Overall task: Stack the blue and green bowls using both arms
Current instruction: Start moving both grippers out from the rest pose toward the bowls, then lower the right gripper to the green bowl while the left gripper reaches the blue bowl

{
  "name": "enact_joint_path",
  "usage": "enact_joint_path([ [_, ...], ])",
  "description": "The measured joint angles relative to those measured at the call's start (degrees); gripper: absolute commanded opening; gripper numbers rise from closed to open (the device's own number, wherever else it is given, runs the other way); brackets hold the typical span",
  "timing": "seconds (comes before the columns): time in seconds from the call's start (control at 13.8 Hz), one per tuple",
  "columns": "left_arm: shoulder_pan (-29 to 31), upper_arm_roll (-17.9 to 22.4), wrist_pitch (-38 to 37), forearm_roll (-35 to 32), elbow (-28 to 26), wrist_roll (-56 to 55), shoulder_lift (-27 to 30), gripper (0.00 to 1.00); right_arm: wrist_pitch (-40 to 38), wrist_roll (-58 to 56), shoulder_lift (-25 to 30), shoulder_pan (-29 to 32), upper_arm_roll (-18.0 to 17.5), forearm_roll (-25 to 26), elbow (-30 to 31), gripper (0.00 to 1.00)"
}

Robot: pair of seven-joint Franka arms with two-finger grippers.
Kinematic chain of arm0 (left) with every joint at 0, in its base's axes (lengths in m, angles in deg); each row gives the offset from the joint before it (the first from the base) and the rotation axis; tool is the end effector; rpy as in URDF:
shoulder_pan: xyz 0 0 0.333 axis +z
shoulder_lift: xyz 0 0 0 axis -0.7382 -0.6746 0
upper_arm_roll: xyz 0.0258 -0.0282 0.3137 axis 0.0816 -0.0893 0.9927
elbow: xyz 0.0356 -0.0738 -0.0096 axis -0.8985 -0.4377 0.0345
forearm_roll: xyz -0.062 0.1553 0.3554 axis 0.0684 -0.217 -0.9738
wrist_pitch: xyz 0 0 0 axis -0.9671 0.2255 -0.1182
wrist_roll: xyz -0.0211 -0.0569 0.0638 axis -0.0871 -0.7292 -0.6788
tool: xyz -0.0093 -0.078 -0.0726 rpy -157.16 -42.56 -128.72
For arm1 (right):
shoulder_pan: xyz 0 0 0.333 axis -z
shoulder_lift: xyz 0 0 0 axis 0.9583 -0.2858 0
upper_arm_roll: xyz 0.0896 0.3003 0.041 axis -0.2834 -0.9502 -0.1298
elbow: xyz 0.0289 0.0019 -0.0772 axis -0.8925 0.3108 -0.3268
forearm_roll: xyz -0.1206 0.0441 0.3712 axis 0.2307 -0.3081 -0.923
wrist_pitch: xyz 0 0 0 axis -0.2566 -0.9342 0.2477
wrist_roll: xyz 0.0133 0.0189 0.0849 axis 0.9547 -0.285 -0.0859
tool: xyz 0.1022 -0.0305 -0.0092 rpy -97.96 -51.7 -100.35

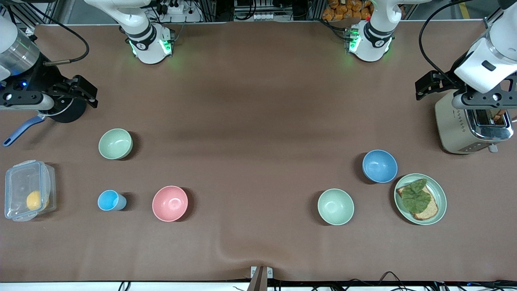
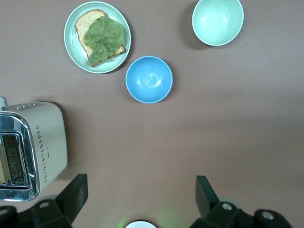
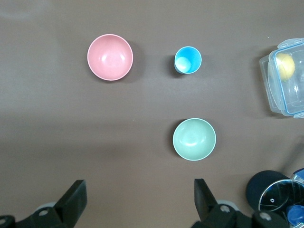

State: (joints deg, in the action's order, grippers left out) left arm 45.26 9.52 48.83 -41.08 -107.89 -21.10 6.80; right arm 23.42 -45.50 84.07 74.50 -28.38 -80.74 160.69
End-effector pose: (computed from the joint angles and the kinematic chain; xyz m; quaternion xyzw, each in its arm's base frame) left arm 0.5384 -0.0864 0.6293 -0.9992 0.0162 0.0328 0.0142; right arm 0.5422 0.0758 0.6317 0.9998 0.0096 0.0113 0.0101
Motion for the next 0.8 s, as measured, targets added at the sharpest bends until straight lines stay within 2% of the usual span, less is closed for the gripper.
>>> enact_joint_path([
  [0.36, 6.91, 0.29, 1.45, 1.90, -0.34, 0.00, -3.16, 1.00, -0.98, -0.36, -5.88, 1.55, 0.66, 0.34, 0.38, 1.00],
  [0.58, 11.55, 0.46, 7.66, 2.63, -0.10, 0.74, -9.22, 1.00, -0.81, -2.74, -7.85, 4.81, 0.83, 0.33, 2.75, 1.00],
  [0.8, 13.34, 0.50, 13.42, -0.38, 0.04, 0.88, -15.88, 1.00, 5.74, -6.99, -9.27, 9.52, 0.93, 0.31, 8.19, 1.00],
])
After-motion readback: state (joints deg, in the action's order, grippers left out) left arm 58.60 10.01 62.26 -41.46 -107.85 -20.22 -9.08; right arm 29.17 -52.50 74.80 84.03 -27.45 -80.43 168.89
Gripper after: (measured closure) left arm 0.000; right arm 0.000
